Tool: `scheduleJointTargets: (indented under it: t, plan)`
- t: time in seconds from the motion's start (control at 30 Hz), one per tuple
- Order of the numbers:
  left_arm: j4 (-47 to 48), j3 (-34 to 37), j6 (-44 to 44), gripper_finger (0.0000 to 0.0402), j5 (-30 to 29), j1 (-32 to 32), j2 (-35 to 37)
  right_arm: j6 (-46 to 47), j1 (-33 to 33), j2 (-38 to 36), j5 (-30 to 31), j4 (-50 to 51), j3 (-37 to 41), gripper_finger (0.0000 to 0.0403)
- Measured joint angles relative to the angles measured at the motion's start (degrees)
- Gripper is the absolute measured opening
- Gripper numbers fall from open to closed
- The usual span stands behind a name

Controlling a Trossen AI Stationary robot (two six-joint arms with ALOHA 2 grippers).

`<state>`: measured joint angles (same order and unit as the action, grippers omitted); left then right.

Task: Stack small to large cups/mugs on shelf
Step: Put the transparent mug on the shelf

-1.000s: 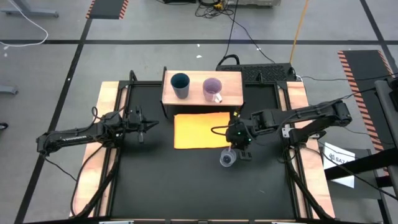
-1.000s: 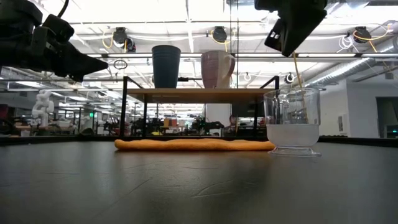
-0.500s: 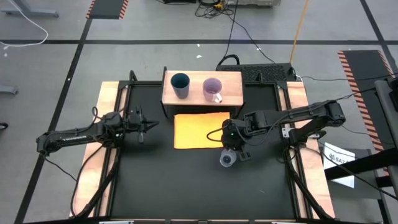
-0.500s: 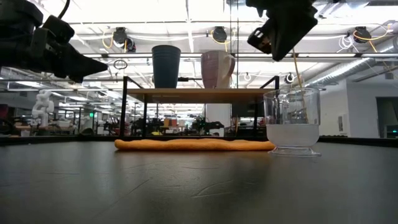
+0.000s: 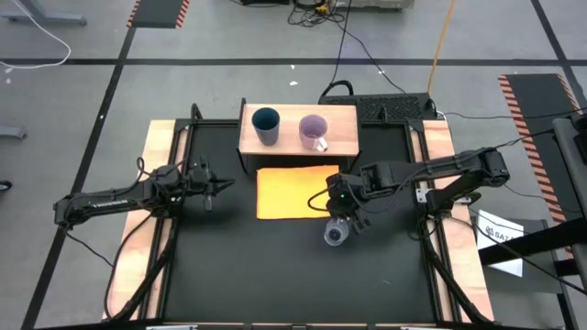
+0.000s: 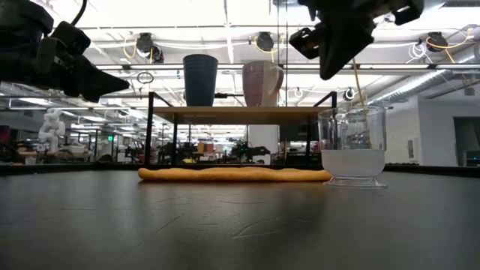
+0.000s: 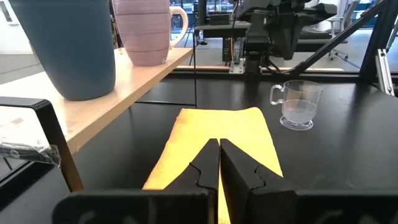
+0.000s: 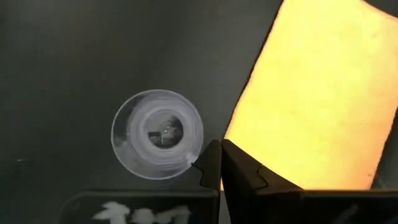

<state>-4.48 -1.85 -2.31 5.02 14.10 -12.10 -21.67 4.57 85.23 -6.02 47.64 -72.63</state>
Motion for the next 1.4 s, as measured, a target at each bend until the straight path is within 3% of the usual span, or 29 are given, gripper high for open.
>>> scheduleJointTargets:
  t: [0.17, 0.3, 1.4]
  plan:
    - [-0.01, 0.00, -0.02, 0.0017, 0.00, 0.00, 0.00, -0.09, -1.73, 0.00, -0.27, -0.63, 0.01, 0.0000]
    - [-0.03, 0.00, -0.17, 0.0017, 0.00, -0.01, 0.00, -2.66, -2.63, 0.00, -4.57, -0.65, 0.04, 0.0000]
    - [0.45, 0.00, -1.49, 0.0017, -0.02, -0.01, 0.00, -2.96, -1.39, 2.62, -9.34, -2.62, 0.10, 0.0000]
